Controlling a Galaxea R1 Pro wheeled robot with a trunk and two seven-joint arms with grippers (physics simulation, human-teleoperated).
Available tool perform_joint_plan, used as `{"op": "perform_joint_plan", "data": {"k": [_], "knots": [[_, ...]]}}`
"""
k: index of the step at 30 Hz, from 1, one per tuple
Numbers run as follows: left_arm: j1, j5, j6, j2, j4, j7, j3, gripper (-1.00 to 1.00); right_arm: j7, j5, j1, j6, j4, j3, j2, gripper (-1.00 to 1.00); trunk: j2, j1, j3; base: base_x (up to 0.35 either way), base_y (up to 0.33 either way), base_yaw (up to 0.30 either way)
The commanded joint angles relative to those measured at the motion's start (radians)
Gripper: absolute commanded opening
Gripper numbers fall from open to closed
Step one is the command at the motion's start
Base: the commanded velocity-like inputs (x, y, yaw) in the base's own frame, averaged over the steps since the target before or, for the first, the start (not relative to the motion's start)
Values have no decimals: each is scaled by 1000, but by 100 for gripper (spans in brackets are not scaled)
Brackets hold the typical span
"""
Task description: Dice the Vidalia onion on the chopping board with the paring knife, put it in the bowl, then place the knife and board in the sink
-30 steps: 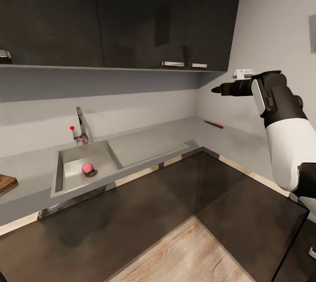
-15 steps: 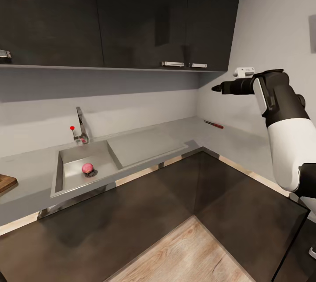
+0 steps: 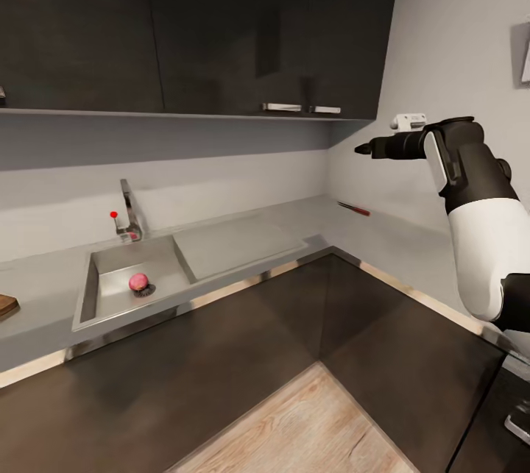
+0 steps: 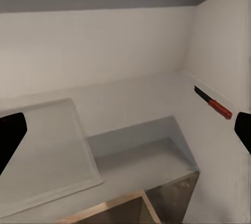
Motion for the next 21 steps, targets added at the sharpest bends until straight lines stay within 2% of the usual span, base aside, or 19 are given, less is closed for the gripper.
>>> {"op": "perform_joint_plan", "data": {"k": [1, 9, 21], "knots": [[0, 0, -2, 0, 12, 0, 0, 100, 6, 7, 0, 3, -1, 2, -1, 100, 0, 0, -1, 0, -299, 44], [0, 0, -4, 0, 36, 0, 3, 100, 2, 7, 1, 2, 3, 2, 0, 100, 0, 0, -7, 0, -273, 175], [0, 2, -6, 6, 35, 0, 5, 100, 2, 20, 1, 1, 11, 3, 0, 100, 0, 0, -20, 1, -25, 220]]}}
